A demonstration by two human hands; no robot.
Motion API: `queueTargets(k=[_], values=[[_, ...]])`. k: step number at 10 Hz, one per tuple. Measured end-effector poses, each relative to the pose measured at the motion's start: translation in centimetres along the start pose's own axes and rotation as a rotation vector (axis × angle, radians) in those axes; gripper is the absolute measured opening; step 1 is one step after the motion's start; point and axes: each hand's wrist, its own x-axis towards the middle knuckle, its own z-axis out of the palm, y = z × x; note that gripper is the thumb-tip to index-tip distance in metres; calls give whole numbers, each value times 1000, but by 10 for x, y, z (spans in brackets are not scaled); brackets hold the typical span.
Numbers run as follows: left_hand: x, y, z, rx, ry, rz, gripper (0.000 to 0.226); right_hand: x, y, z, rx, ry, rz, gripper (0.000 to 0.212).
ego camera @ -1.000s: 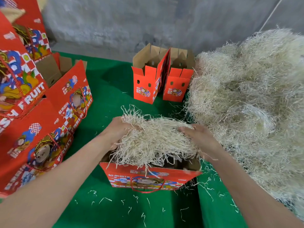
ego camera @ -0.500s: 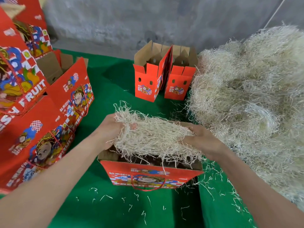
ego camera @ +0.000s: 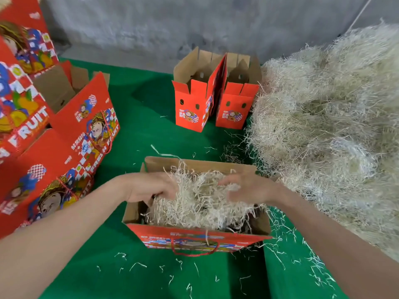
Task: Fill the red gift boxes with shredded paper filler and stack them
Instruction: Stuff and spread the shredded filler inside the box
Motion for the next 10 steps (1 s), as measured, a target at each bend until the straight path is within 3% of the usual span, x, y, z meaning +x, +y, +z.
queueTargets(k=[1,2,3,4,5,6,7,8,9,10], values=[[21,-7,4,687,130,-79,22,21,2,10,-246,-186,59,67],[41,-6,12,879,113,-138,17,46,6,23,-414,-319,95,60],[59,5,23,1033,127,-139,24,77,8,36,-567,-408,99,15],[77,7,35,1246,-42,-160,17,105,12,55,-698,-462,118,25],[88,0,38,1337,-140,-206,18,123,19,72,-733,-536,145,34],[89,-6,34,1309,-109,-189,17,127,24,81,-799,-689,114,33],[85,-11,35,1315,-26,-73,28,129,28,79,-910,-692,81,41],[86,-5,40,1412,-158,5,25,133,19,76,-942,-614,17,40],[100,-6,49,1458,-487,-82,30,137,4,89,-693,-731,-142,53],[111,-13,48,1439,-508,-162,32,131,3,107,-690,-833,-120,48]])
